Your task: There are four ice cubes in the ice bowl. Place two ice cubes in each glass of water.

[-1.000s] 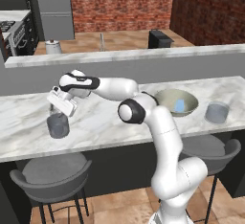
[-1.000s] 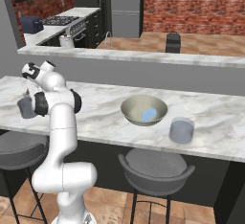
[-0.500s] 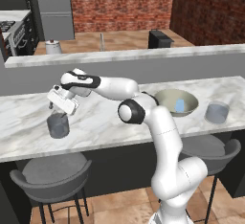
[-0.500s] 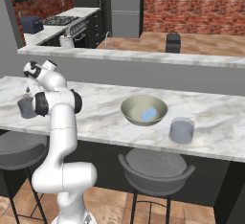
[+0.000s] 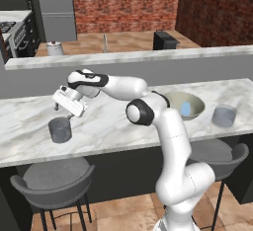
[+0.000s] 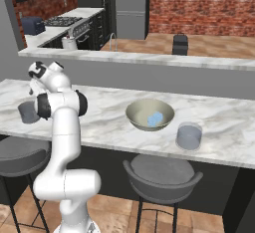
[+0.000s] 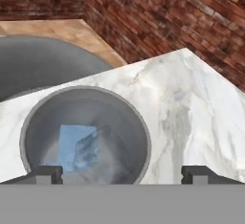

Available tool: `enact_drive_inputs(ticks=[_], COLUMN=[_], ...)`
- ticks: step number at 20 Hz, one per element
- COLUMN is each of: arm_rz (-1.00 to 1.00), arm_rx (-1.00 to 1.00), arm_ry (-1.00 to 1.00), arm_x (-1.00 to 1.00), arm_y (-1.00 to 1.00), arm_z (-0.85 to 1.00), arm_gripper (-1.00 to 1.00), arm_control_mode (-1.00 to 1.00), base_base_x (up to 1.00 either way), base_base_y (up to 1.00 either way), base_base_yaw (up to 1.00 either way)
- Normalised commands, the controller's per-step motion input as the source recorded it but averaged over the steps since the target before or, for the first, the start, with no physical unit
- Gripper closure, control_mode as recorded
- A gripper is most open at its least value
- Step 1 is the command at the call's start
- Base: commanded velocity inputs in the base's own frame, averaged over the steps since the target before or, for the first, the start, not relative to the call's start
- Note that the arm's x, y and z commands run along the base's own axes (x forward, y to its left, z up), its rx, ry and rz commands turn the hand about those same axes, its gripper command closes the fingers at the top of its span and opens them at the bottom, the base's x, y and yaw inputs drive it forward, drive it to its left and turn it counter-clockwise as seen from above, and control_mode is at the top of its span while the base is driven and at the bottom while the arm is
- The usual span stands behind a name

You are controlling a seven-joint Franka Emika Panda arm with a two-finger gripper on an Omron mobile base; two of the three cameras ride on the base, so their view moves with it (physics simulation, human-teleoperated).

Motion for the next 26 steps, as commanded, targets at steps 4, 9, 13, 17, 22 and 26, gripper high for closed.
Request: enact_drive_inputs(ticks=[4,9,13,17,22,26], arm_rz=[0.04,0.03,0.0,0.0,0.0,0.0], arm_rx=[0.08,0.05,-0.07,-0.28,-0.45,-0.42], arm_ry=[-0.08,-0.1,-0.08,0.0,0.0,0.0], arm_x=[-0.43,-0.62,-0.59,-0.51,-0.4,-0.25], arm_y=[-0.26,-0.35,-0.6,-0.85,-0.84,-0.81], arm_z=[0.21,0.48,0.16,0.0,0.01,0.13], arm_gripper=[-1.0,-1.0,-1.0,-1.0,-1.0,-1.0], arm_control_mode=[-1.0,-1.0,-1.0,-1.0,-1.0,-1.0], base_base_x=[0.0,0.0,0.0,0.0,0.0,0.0], base_base_y=[0.0,0.0,0.0,0.0,0.0,0.0], base_base_yaw=[0.0,0.0,0.0,0.0,0.0,0.0])
